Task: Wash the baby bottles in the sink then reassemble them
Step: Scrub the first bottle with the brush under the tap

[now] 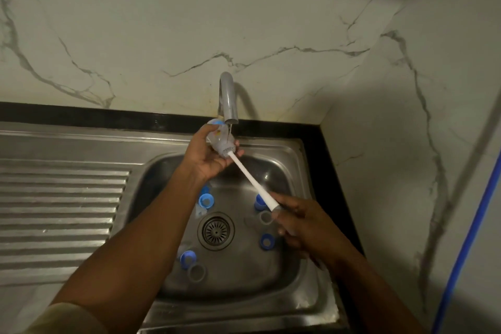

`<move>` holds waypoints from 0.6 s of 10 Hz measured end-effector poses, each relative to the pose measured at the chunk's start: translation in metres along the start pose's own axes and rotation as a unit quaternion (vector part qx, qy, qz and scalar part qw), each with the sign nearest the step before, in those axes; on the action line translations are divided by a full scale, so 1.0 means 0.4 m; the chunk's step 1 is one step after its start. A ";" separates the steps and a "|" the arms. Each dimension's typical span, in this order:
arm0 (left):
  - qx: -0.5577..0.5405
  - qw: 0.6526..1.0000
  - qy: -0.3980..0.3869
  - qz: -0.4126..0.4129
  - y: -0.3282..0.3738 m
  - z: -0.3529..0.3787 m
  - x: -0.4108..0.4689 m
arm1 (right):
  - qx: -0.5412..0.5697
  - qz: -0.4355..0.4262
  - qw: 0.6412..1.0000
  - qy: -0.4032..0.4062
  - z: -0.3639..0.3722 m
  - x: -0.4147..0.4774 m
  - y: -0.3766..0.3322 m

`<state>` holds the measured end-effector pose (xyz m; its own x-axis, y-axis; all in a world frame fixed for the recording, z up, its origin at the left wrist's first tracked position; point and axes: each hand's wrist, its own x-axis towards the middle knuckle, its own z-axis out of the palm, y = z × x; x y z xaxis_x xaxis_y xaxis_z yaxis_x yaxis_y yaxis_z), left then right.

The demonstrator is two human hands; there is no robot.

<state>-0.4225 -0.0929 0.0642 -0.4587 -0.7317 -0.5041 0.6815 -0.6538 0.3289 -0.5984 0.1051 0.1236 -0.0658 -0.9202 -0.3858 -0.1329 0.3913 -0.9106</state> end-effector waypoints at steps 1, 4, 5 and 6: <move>-0.060 0.997 -0.047 0.004 -0.001 -0.001 -0.013 | 0.322 0.159 0.927 -0.105 -0.003 -0.021 0.006; -0.040 0.998 0.013 0.041 -0.019 0.013 0.009 | -0.074 -0.080 0.993 0.049 0.001 -0.004 0.049; -0.083 0.995 -0.047 0.018 -0.014 0.005 0.002 | 0.315 0.115 0.938 -0.083 0.006 -0.015 0.006; -0.077 0.996 -0.022 0.040 -0.028 0.036 0.005 | 0.084 0.019 0.996 -0.026 0.010 -0.016 0.031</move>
<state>-0.4391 -0.0899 0.0710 -0.4218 -0.7897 -0.4455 0.7948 -0.5585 0.2375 -0.5956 0.1159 0.1142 -0.0165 -0.9053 -0.4244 0.0370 0.4237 -0.9051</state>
